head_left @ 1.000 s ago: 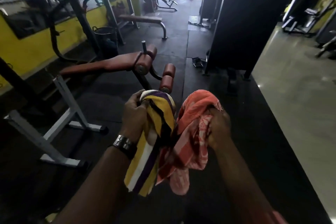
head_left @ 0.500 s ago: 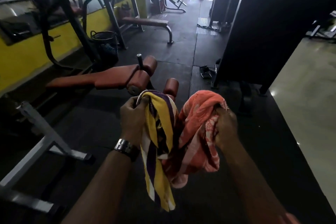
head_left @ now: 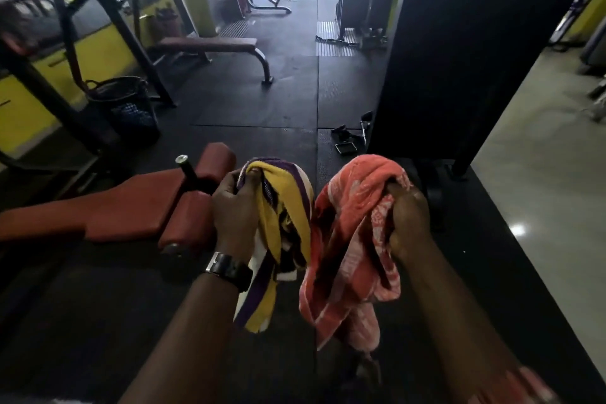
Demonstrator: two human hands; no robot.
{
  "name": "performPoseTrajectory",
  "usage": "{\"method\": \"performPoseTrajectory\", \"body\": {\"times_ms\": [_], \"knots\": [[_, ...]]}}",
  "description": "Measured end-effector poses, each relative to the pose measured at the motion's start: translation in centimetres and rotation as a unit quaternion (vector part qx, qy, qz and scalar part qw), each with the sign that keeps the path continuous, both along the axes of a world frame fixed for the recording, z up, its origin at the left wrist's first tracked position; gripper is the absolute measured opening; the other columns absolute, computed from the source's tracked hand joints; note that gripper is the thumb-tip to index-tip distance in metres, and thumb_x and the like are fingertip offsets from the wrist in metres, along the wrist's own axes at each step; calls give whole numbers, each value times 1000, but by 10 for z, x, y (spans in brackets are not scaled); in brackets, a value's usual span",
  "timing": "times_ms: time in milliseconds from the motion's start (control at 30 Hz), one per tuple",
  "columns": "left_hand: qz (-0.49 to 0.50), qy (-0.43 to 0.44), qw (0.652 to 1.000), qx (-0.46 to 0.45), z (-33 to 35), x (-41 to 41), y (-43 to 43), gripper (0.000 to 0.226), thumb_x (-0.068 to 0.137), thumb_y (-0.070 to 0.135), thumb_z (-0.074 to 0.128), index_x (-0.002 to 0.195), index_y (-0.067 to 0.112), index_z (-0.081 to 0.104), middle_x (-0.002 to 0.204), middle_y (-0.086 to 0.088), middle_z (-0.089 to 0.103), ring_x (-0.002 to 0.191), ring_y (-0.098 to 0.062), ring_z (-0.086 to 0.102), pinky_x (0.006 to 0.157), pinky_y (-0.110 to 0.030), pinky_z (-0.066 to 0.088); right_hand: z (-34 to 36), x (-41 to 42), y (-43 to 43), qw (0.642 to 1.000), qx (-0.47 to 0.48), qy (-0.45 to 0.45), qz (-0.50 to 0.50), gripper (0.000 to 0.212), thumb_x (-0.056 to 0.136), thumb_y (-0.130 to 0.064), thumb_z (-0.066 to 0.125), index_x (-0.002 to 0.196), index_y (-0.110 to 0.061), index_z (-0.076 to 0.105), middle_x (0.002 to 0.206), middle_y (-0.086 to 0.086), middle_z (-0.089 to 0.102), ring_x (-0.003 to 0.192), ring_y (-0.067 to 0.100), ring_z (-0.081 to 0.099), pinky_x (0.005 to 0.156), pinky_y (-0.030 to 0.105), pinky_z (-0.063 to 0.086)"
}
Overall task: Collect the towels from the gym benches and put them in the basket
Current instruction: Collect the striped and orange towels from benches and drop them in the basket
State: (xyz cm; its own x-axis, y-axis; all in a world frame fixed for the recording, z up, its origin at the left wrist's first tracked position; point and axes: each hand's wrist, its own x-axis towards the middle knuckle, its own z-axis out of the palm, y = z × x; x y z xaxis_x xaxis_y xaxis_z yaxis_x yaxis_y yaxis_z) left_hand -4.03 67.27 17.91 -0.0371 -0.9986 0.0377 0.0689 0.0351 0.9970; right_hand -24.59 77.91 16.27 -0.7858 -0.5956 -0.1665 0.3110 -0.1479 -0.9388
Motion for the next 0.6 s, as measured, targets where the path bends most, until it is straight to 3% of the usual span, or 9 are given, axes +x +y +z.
{"method": "performPoseTrajectory", "body": {"times_ms": [100, 200, 300, 400, 600], "knots": [[16, 28, 999, 7, -5, -43, -62, 17, 89, 38, 59, 91, 25, 69, 88, 2, 69, 83, -15, 63, 77, -34, 51, -7, -57, -63, 1000, -4, -14, -4, 20, 89, -10, 54, 87, -13, 73, 91, 9, 73, 92, 29, 69, 86, 42, 56], [55, 21, 998, 8, -9, -86, -132, 13, 90, 36, 59, 83, 29, 67, 83, 7, 68, 79, -11, 63, 78, -33, 51, -11, -124, -126, 1000, -11, 4, 20, 19, 89, -10, 54, 87, -14, 72, 84, 3, 74, 84, 21, 70, 75, 34, 58], [89, 27, 996, 0, -5, -108, -171, 10, 86, 33, 64, 94, 29, 68, 96, 6, 71, 93, -14, 66, 85, -31, 53, -4, -155, -169, 999, -10, 10, 34, 20, 90, -11, 56, 83, -15, 74, 75, -1, 75, 72, 15, 72, 60, 25, 56], [107, 39, 993, 3, 0, -166, -232, 15, 83, 26, 70, 97, 29, 68, 99, 5, 72, 91, -11, 67, 80, -28, 54, 5, -208, -248, 998, -16, -11, 61, 18, 92, -13, 55, 89, -17, 72, 86, 4, 75, 82, 21, 72, 72, 33, 58], [148, 76, 986, 3, -7, -236, -356, 17, 85, 17, 68, 94, 30, 64, 95, 5, 68, 86, -11, 66, 68, -22, 52, -1, -265, -388, 996, -21, -24, 83, 13, 90, -14, 59, 85, -15, 71, 78, 0, 75, 74, 18, 72, 64, 30, 57]]}}
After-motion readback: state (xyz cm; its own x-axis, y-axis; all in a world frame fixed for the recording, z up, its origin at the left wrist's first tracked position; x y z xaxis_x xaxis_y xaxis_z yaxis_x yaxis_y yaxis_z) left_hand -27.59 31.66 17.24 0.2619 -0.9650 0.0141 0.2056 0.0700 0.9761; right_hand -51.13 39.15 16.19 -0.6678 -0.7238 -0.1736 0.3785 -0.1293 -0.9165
